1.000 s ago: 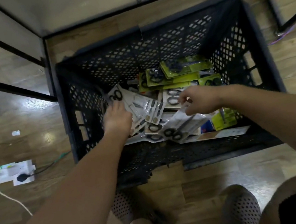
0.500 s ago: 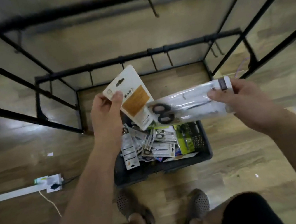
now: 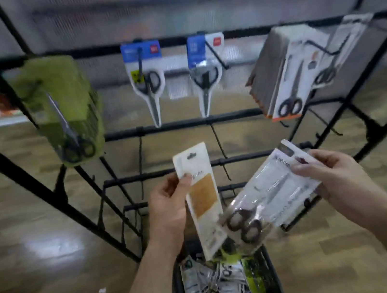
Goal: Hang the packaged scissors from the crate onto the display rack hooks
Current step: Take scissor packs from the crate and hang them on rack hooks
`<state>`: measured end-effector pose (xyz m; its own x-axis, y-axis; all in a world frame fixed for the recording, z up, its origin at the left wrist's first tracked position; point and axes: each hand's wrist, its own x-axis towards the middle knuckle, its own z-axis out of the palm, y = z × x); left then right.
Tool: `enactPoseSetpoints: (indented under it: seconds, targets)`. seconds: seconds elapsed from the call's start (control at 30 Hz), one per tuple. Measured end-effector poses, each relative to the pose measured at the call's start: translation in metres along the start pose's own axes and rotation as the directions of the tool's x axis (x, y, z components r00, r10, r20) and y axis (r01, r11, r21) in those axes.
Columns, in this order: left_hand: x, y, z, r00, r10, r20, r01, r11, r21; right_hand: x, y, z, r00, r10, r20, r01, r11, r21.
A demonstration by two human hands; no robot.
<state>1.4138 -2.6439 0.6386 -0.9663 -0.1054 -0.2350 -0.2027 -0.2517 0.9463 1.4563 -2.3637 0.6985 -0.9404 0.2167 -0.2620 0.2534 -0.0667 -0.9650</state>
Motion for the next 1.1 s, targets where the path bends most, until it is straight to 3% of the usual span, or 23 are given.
enactPoseSetpoints:
  seconds: [0.13,0.23,0.33,0.47,0.67,0.8,0.87,0.97,1.1]
  targets:
    - [-0.008,0.041,0.002,0.974,-0.142,0.178,0.18,0.959,-0.218,-0.032,-0.028,0.02,0.983,-0.077,-0.166,0.118,0.961,0.252]
    - [-0.021,0.061,0.014,0.892,-0.216,0.396,0.327,0.915,-0.237,-0.047,-0.036,0.024,0.975,-0.042,-0.219,0.118,0.93,0.348]
    - [-0.038,0.076,0.036,0.852,-0.239,0.466,0.382,0.892,-0.241,-0.046,-0.042,0.021,0.969,-0.017,-0.247,0.118,0.908,0.402]
    - [-0.04,0.079,0.072,0.875,-0.232,0.425,0.39,0.859,-0.333,-0.032,-0.054,0.0,0.982,0.042,-0.185,0.048,0.887,0.46]
    - [-0.038,0.068,0.134,0.893,-0.222,0.392,0.363,0.87,-0.333,0.0,-0.066,-0.058,0.982,0.184,-0.036,-0.133,0.818,0.56]
    - [-0.043,0.065,0.17,0.943,-0.131,0.307,0.241,0.904,-0.354,0.026,-0.06,-0.09,0.971,0.239,-0.016,-0.193,0.82,0.538]
    - [-0.046,0.059,0.189,0.961,-0.073,0.268,0.153,0.945,-0.29,0.036,-0.057,-0.101,0.966,0.258,0.03,-0.232,0.807,0.543]
    - [-0.046,0.051,0.215,0.993,0.037,0.111,-0.032,0.999,-0.04,0.049,-0.058,-0.115,0.961,0.254,0.114,-0.272,0.772,0.575]
    - [-0.06,0.048,0.236,0.991,0.125,0.051,-0.126,0.992,0.012,0.053,-0.06,-0.128,0.946,0.148,0.289,-0.303,0.722,0.622]
